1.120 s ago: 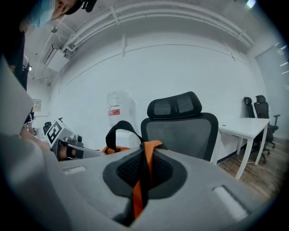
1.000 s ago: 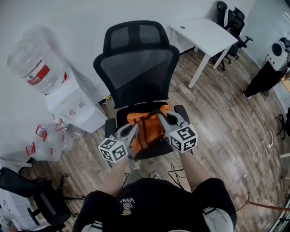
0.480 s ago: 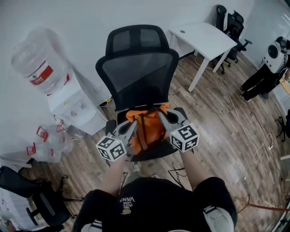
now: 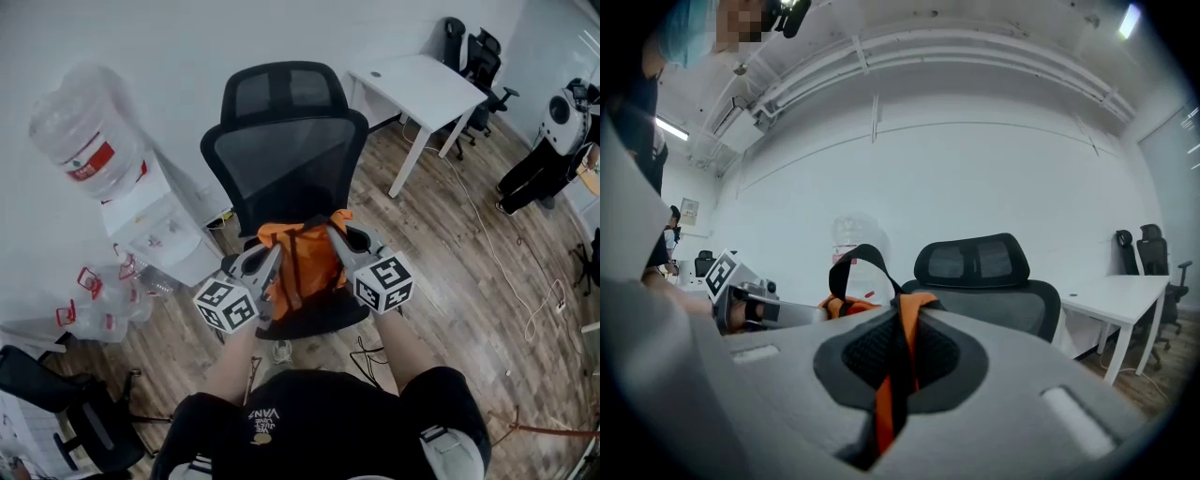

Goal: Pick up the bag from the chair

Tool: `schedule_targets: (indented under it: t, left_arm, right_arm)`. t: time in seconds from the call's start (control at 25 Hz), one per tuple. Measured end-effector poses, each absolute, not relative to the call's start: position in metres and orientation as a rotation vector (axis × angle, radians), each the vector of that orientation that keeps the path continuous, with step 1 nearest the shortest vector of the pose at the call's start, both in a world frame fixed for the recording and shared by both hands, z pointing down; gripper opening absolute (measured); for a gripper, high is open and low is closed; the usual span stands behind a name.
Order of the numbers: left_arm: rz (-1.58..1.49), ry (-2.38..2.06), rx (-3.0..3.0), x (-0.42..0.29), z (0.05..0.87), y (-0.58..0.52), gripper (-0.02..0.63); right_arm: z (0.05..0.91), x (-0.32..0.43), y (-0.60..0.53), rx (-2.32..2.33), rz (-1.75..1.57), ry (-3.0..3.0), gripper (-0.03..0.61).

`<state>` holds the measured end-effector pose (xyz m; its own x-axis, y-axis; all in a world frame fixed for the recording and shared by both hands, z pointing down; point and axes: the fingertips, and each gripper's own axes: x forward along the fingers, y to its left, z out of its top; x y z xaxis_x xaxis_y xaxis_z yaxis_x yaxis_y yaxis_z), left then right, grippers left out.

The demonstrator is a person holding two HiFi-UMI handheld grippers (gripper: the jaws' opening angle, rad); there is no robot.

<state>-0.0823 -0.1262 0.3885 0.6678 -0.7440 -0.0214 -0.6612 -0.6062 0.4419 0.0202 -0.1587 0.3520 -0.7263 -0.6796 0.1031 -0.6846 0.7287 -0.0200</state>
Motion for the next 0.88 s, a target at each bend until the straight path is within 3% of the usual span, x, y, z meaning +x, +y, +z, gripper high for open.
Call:
schedule_targets:
  t: [0.88]
  left_arm:
    - [-0.283, -1.104, 2.656, -0.094, 0.317, -0.128, 0.02]
  right_arm:
    - [0.286, 0.013, -0.152, 1.177, -0.05, -2.933, 0.003]
